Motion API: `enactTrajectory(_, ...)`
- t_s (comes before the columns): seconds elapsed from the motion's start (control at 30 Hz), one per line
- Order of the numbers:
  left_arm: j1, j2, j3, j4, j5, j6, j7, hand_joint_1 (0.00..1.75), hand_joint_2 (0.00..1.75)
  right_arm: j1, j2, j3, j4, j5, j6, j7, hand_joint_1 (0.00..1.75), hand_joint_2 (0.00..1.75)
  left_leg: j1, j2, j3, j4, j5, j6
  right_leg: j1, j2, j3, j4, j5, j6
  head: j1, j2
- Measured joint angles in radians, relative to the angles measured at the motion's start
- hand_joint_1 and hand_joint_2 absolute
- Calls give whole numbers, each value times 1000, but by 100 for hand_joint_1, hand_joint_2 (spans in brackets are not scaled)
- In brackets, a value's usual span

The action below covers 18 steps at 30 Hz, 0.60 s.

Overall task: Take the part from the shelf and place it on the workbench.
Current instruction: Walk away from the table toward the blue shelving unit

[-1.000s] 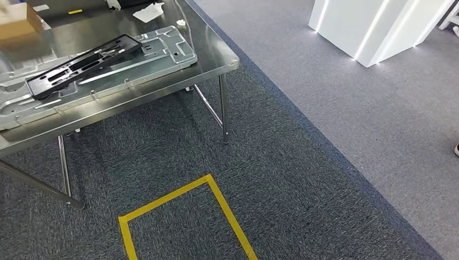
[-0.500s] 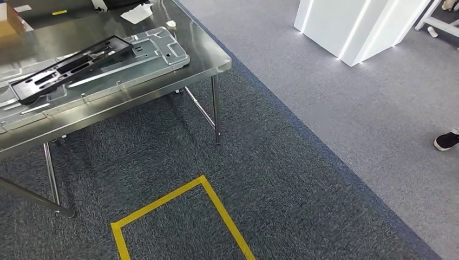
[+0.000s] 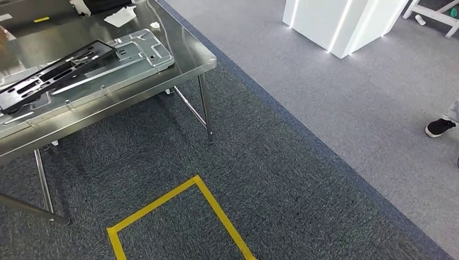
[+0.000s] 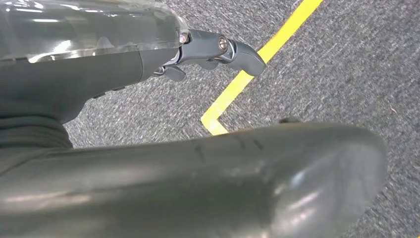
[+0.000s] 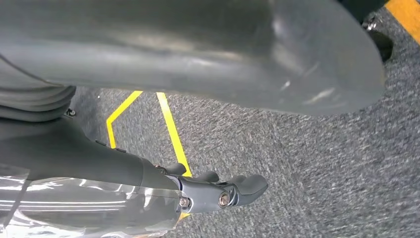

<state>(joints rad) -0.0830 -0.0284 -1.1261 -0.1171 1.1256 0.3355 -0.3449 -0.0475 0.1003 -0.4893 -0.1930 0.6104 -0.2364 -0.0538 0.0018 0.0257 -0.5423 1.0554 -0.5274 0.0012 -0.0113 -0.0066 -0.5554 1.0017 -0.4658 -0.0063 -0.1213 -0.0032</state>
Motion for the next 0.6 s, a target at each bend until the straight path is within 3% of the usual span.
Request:
enactTrajectory(0.1,4,1,0,0,-4,1,8,0,0,0,0,-3,0,0,1,0,0,0,3,-16,-86,189,-94,-6,2,8,-3,0,1,-10,0,0)
enactTrajectory(0.13,5,1,0,0,-4,1,12,0,0,0,-1,-5,0,1,2,1,0,0,4,-16,-106,233,-106,-7,3,13,-3,0,1,-10,0,0)
enactTrajectory(0.17,7,1,0,-1,-5,0,15,0,0,1,-1,-6,0,1,3,3,0,0,5,-16,-110,241,-96,-8,3,18,-2,1,1,-10,0,0)
enactTrajectory(0.2,7,1,0,-1,-6,0,17,0,0,1,-1,-7,0,1,3,5,0,0,6,-16,-95,207,-68,-7,3,24,-1,1,1,-10,0,0)
enactTrajectory(0.27,7,1,0,-1,-8,1,21,0,0,1,-1,-7,0,2,4,10,0,0,7,-26,-30,68,2,-1,4,34,2,4,-1,-7,0,0)
enactTrajectory(0.33,7,1,-1,-1,-11,2,24,0,0,1,-1,-7,0,2,4,12,0,0,5,-37,11,-27,34,6,5,42,0,8,-1,2,0,0)
enactTrajectory(0.47,5,1,-2,-4,-16,5,28,0,0,4,-2,-8,0,3,5,15,0,0,2,-31,14,-47,42,26,3,42,-6,15,-5,25,0,0)
enactTrajectory(0.53,5,0,-2,-6,-14,9,29,0,0,4,-2,-8,0,5,6,15,0,0,5,-23,15,-55,50,39,1,29,-34,78,-47,35,0,0)
enactTrajectory(0.6,6,0,-2,-6,-10,13,29,0,0,3,-2,-8,0,7,6,14,0,0,3,-15,13,-55,51,44,-2,19,-96,209,-113,43,0,0)
